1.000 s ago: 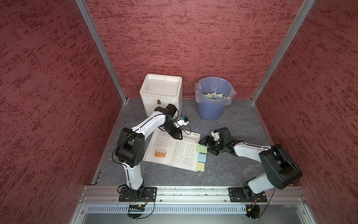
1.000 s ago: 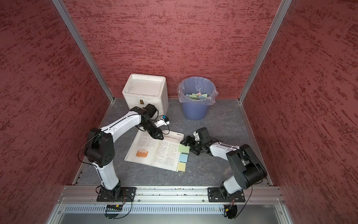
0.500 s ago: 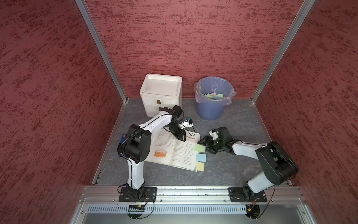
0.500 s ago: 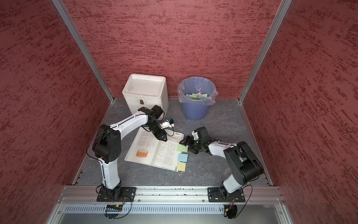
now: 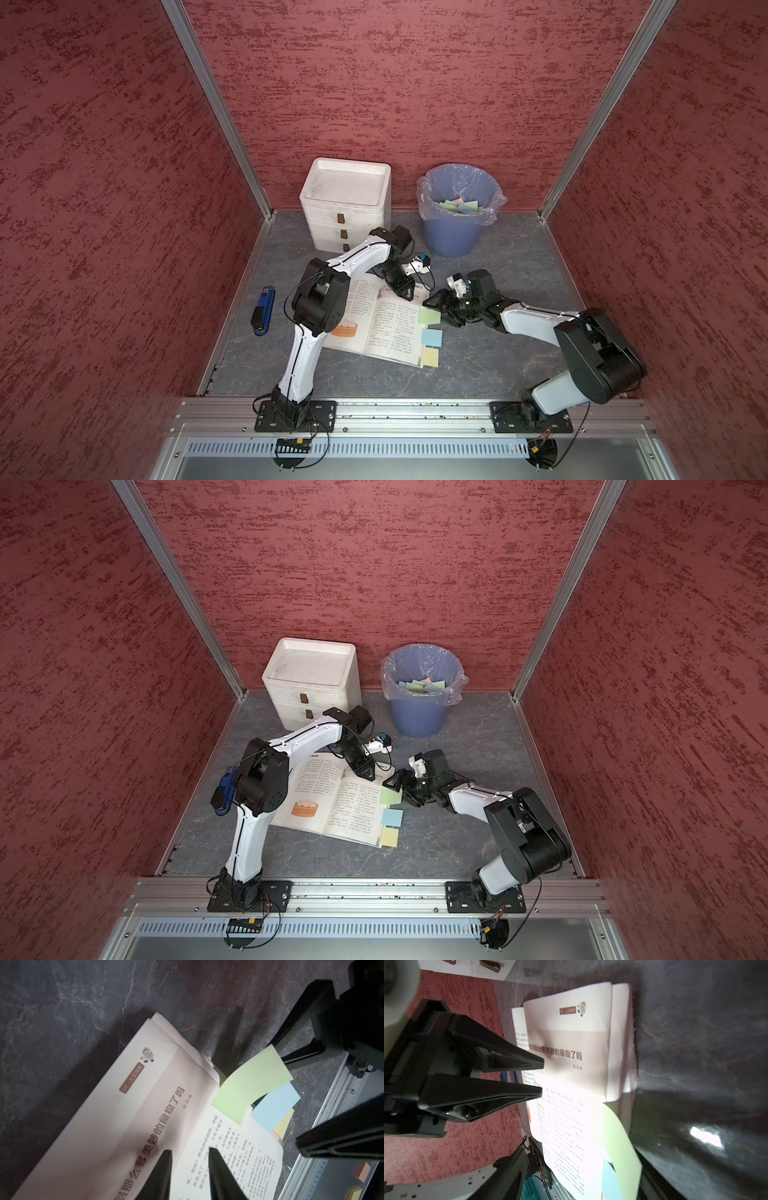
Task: Peel off the used sticky note
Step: Tear off the note from the book.
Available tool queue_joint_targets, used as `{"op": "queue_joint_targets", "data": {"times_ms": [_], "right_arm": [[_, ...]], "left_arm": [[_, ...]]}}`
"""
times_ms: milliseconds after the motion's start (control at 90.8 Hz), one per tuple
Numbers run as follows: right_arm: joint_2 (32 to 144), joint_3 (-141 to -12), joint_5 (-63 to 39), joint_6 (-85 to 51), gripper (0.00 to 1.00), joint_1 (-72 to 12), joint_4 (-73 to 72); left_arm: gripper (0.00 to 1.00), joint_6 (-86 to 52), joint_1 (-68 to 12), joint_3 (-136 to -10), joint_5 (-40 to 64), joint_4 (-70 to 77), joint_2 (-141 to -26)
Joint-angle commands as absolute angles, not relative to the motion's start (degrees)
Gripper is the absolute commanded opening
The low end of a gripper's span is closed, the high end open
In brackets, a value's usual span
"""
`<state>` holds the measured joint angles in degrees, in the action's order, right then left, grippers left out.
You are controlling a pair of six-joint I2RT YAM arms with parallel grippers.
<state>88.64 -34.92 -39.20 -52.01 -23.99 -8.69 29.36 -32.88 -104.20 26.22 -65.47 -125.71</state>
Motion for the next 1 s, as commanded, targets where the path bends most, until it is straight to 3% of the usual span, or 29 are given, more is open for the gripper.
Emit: {"op": "queue_joint_targets", "data": {"times_ms": [0,264,628,992], "right_arm": [[89.4,-37.1,-37.1,-48.3,0.72,-23.7,-4.3],[88.9,-40.4,-31.9,-41.6,0.50,-23.8,4.9],[89.7,-40.4,-30.3,-41.0,0.22,-24.3,4.4],[88.1,-41.3,-25.6,-38.2,0.01,-27.7,6.8]], "left_arm": [[0.33,29.9,-33.9,-106.5,25.9,-66.5,-126.9],[0.32,29.8,-35.5,-110.3,25.6,-67.2,-130.8],[0.33,29.5,-36.9,-114.2,25.9,-68.0,-134.9],[0.32,28.8,-38.0,-116.6,26.2,-67.9,-137.5]]}}
